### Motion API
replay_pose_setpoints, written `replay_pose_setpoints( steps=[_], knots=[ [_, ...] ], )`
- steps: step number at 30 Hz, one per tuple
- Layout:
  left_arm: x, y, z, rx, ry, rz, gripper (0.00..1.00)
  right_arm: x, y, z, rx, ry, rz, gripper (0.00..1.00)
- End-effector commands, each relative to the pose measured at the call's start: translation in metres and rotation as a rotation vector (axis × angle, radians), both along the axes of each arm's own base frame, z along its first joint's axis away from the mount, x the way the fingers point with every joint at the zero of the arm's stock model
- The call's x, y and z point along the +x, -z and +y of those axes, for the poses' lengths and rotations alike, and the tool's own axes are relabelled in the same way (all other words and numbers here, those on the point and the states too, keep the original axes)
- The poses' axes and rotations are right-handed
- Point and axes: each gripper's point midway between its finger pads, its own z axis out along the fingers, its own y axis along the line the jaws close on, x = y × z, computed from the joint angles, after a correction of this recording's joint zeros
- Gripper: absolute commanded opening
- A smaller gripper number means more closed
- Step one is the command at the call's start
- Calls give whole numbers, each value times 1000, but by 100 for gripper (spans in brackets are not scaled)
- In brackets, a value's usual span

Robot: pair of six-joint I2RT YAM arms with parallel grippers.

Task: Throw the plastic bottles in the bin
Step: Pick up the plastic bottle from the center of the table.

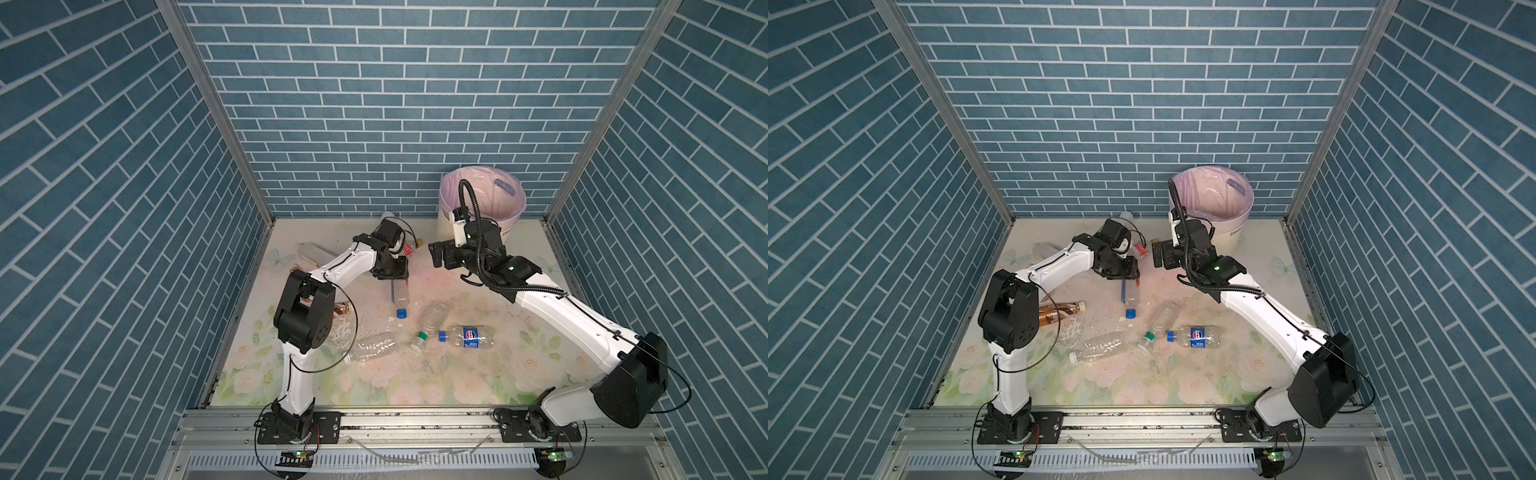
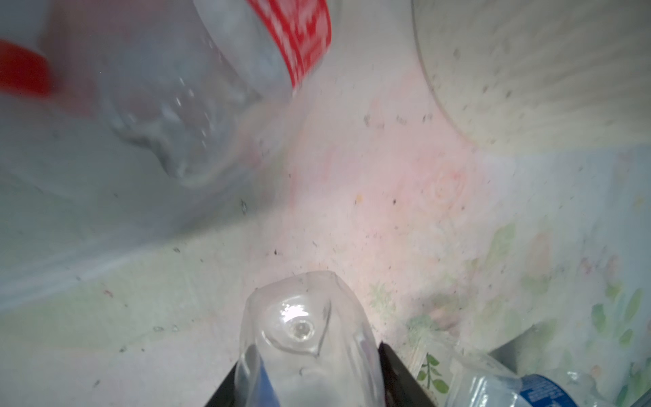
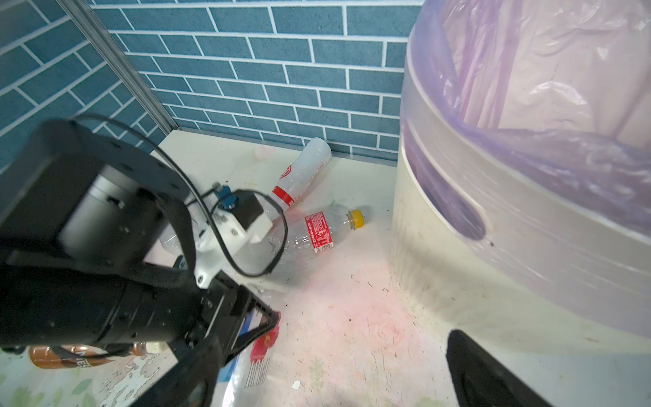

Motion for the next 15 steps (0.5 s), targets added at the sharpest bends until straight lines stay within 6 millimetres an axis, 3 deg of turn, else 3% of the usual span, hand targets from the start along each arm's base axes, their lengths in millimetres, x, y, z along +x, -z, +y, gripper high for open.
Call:
replay_pose_setpoints(
  steps=[1, 8, 12, 15],
  knots=[
    [25, -62, 5, -73, -32, -143, 53, -6, -1, 1, 47, -10, 22, 99],
    [47, -156, 6, -241, -106, -328, 54, -5, -6, 18, 105, -64, 37, 99],
    [49, -193, -2, -342, -108, -379, 54, -1, -5, 34, 133, -117, 53, 99],
    [48, -209, -11, -419, -97, -379, 54, 2, -11, 45, 166, -147, 53, 99]
  ],
)
